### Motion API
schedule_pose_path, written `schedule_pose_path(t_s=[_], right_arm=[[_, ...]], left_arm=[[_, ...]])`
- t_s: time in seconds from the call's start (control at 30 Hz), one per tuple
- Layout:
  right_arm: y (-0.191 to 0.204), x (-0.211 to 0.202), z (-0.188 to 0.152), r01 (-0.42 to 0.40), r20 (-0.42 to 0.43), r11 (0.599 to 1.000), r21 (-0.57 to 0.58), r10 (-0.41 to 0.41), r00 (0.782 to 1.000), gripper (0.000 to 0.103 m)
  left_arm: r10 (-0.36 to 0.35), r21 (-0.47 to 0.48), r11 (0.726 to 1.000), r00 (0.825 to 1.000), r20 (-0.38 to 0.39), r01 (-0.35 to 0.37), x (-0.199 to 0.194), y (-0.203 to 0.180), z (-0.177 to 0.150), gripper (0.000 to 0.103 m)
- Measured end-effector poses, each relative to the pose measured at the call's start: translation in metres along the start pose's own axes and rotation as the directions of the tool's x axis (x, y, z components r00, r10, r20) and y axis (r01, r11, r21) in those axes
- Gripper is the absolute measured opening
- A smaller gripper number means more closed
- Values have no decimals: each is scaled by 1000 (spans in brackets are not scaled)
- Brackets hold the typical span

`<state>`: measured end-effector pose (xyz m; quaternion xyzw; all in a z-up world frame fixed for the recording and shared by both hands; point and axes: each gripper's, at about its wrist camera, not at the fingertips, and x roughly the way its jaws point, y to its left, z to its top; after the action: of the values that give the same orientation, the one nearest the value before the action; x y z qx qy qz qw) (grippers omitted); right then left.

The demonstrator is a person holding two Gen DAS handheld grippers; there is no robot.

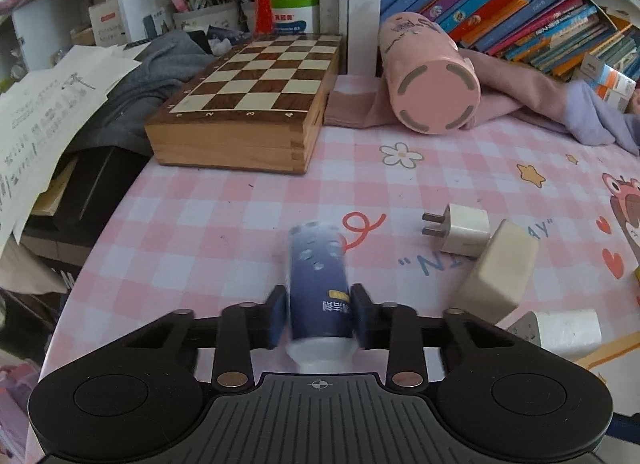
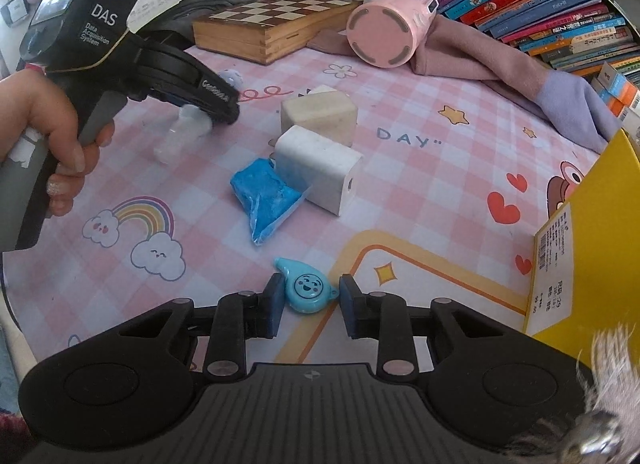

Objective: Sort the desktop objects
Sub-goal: 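Carry the bottle and the blue whistle over the yellow box with both tools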

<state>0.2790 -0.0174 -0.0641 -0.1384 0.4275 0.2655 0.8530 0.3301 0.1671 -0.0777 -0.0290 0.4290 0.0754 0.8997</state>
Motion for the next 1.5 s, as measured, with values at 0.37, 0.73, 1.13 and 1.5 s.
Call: schedule_pose_path(t_s=[0.37,0.73,1.13,1.5], right_arm=[[-6,-28,2,21,64,999,26,-23,998,27],[5,-68,-12,16,123,999,28,-19,992,27],[26,-126,-31,-5,174,999,53,-4,985,27],[55,-168,-59,-7,215,999,40,-2,977,27]], left_arm=[[-95,-72,993,994,44,98,-65,11,-19,30],[-190,-160,966,976,103,204,-131,14,-46,31],[-299,-212,921,941,157,328,-197,18,-81,31],[-328,-219,903,922,204,370,-249,26,-114,31]])
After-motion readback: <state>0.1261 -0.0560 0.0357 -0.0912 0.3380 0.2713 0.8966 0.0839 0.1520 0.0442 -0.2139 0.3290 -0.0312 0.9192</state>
